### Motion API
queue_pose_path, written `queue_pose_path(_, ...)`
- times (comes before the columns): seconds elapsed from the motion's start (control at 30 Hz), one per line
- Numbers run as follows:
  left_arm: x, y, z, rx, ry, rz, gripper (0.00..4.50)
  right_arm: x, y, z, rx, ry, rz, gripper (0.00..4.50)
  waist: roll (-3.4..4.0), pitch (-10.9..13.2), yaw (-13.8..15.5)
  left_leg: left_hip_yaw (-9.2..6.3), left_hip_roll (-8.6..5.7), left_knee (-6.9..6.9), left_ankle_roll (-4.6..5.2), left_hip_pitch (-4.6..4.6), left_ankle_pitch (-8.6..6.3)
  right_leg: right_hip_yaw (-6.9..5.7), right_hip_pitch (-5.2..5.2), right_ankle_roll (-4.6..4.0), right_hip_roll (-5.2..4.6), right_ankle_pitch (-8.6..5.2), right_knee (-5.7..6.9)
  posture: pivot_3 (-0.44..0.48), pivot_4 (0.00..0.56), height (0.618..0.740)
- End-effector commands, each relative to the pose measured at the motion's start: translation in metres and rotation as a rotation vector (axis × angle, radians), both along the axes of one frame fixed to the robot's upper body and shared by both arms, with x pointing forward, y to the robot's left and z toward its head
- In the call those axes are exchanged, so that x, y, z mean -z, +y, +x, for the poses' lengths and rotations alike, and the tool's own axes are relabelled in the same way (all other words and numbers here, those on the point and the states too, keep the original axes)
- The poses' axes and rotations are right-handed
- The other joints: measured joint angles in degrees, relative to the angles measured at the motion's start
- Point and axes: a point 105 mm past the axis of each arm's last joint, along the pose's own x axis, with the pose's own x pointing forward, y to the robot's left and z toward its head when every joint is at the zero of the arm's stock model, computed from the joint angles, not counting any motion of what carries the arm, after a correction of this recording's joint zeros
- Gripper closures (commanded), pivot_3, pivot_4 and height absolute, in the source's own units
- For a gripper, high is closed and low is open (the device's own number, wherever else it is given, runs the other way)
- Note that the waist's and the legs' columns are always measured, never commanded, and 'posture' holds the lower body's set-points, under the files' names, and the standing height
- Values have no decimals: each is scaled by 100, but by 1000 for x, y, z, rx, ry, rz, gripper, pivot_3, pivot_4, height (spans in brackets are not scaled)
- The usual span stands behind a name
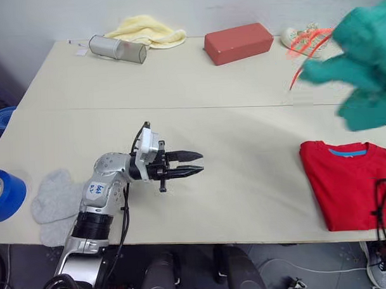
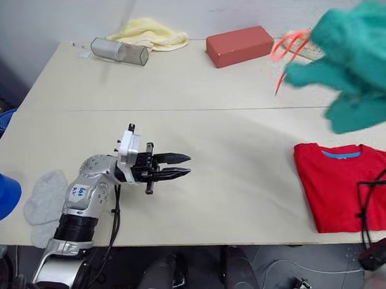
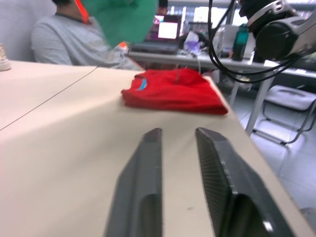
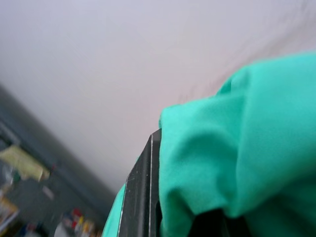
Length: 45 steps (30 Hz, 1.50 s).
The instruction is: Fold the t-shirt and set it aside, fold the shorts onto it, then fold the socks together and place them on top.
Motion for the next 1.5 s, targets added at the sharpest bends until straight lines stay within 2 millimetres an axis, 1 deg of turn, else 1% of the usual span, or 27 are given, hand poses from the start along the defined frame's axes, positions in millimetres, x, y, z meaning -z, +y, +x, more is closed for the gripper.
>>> queue_pose_path(0.03,-4,3,-10,40,-1,-11,2158,-21,-20,-23,106,-102,84,4500,1,0,-27,7,0,1,2,2,2,6,0,5,0,3,1,0,150,740)
queue_pose_path(0.1,-1,3,-12,52,18,-1,1477,-12,-32,-25,163,-86,145,4500,1,-1,-20,13,-2,1,3,8,5,13,0,8,0,5,3,0,150,740)
queue_pose_path(0.17,-1,2,-12,52,26,-2,895,10,-40,-23,233,-53,178,4500,1,0,-5,8,0,-3,2,8,7,14,1,8,2,5,2,0,150,740)
queue_pose_path(0.23,-2,-1,-11,54,32,-7,246,33,-43,-19,270,-19,208,4500,0,-1,8,2,1,-3,-2,6,9,14,2,8,4,5,2,0,150,740)
queue_pose_path(0.27,-3,-1,-10,55,33,-9,14,40,-45,-17,286,-8,212,4500,3,0,8,-1,0,-1,-6,6,12,13,4,8,4,5,2,0,150,740)
queue_pose_path(0.3,-4,-2,-9,56,33,-10,14,45,-46,-16,294,-6,223,4500,16,0,8,2,-3,0,-5,5,12,15,4,10,2,6,3,0,150,740)
queue_pose_path(0.4,-6,-2,-9,62,28,-5,14,48,-56,-13,338,-20,247,4500,45,-1,-2,11,-19,-2,4,4,17,18,1,23,-5,13,3,0,150,740)
queue_pose_path(0.5,-7,-2,-7,47,9,-4,14,53,-72,-9,409,8,278,4500,44,0,-10,9,-17,-4,4,6,18,19,1,23,-3,13,2,0,150,740)
queue_pose_path(0.57,-7,-2,-8,58,6,2,14,53,-78,-8,434,21,266,4500,44,0,-7,9,-17,-5,4,6,18,22,1,23,-3,13,2,0,150,740)
queue_pose_path(0.73,-3,-1,-10,59,-8,12,14,51,-96,-4,520,36,262,4500,44,0,-6,9,-19,-3,4,6,18,26,1,22,-5,13,2,0,150,740)
queue_pose_path(0.83,0,-3,-11,63,-12,18,14,40,-99,3,509,12,210,4500,45,-1,-10,11,-20,-3,4,7,18,28,0,22,-4,13,3,0,150,740)
queue_pose_path(0.93,2,-4,-12,69,-16,25,14,41,-96,8,476,8,148,4500,45,0,-5,11,-19,-4,4,8,18,27,1,22,-3,13,2,0,150,740)
queue_pose_path(1.0,2,-4,-12,67,-19,29,14,59,-88,10,418,48,161,4500,44,0,0,8,-17,-4,4,7,18,25,2,22,-2,12,1,0,150,740)
queue_pose_path(1.03,3,-4,-12,65,-21,32,14,75,-82,11,398,85,157,4500,35,-3,12,8,-17,-4,4,7,18,26,2,22,-3,12,1,0,150,740)
queue_pose_path(1.07,3,-3,-12,63,-24,36,14,92,-77,11,394,129,170,4500,27,-3,20,2,-15,-5,4,7,19,21,4,21,-3,12,-1,0,150,740)
queue_pose_path(1.1,4,-3,-12,60,-26,39,14,114,-68,11,381,181,172,4500,26,-4,26,-4,-11,-2,3,6,18,17,7,20,-2,11,-1,0,150,740)
queue_pose_path(1.17,3,-2,-12,51,-27,39,14,159,-55,4,384,293,202,4500,26,-5,82,-5,-14,-5,4,5,18,16,7,20,-6,11,-1,0,150,740)
queue_pose_path(1.2,3,-1,-13,48,-26,39,14,177,-50,0,384,339,204,4500,28,-5,91,-8,-12,-8,3,4,18,14,7,18,-3,11,-2,0,150,740)
queue_pose_path(1.27,3,0,-14,45,-22,42,14,195,-44,-8,393,385,234,4500,57,-5,105,-1,-17,-9,5,1,17,20,1,18,-10,10,1,0,150,740)
queue_pose_path(1.33,4,2,-16,43,-20,52,14,211,-32,-14,377,433,260,4500,62,-5,100,8,-21,-5,24,5,6,27,2,23,-15,13,2,0,150,740)
queue_pose_path(1.4,5,4,-17,40,-19,57,14,221,-23,-19,362,470,280,4500,59,-6,69,7,-22,-6,33,11,2,28,5,23,-15,15,3,0,150,740)
queue_pose_path(1.5,5,5,-16,33,-20,60,14,229,-22,-25,373,516,315,4500,58,-7,22,-2,-18,-8,33,12,2,24,7,16,-13,14,3,0,150,740)
